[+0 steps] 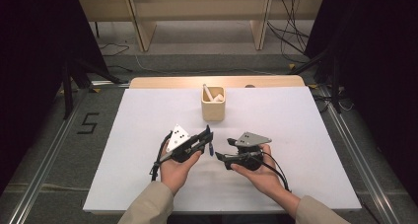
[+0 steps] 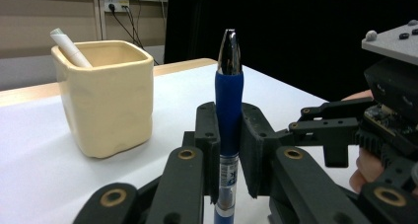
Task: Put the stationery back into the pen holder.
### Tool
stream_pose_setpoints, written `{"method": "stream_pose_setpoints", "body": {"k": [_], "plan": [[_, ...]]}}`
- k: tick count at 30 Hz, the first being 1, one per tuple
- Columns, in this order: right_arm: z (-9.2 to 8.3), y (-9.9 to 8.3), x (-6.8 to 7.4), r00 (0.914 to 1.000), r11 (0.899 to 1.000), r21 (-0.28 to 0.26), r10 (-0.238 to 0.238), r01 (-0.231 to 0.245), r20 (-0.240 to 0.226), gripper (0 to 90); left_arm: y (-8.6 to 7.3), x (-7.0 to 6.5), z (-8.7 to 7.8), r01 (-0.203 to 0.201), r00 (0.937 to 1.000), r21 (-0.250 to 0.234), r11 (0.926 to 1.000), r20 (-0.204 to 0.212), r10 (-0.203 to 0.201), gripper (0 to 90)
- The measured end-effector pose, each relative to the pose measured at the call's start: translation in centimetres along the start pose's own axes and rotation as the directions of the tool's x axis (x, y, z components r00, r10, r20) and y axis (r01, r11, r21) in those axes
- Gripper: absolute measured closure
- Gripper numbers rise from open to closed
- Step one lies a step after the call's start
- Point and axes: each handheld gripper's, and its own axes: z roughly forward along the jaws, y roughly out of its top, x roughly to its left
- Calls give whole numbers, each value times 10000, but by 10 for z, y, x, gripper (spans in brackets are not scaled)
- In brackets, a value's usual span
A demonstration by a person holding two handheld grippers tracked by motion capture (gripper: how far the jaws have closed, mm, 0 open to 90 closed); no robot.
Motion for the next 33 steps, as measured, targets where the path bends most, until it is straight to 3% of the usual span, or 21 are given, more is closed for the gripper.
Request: {"method": "stream_pose_setpoints", "body": {"k": [12,26,33], "plan": [[-17,-7,-27,9989,9994,322,94,-108,450,285,4,4,4,-235,9997,1,9997,-85,235,797],[-29,-13,-41,9988,9971,693,302,-328,387,248,13,13,8,-308,9993,-108,9995,-216,306,798],[-37,-18,-48,9976,9972,583,430,-461,542,247,19,18,13,-453,9988,-80,9989,-212,451,797]]}}
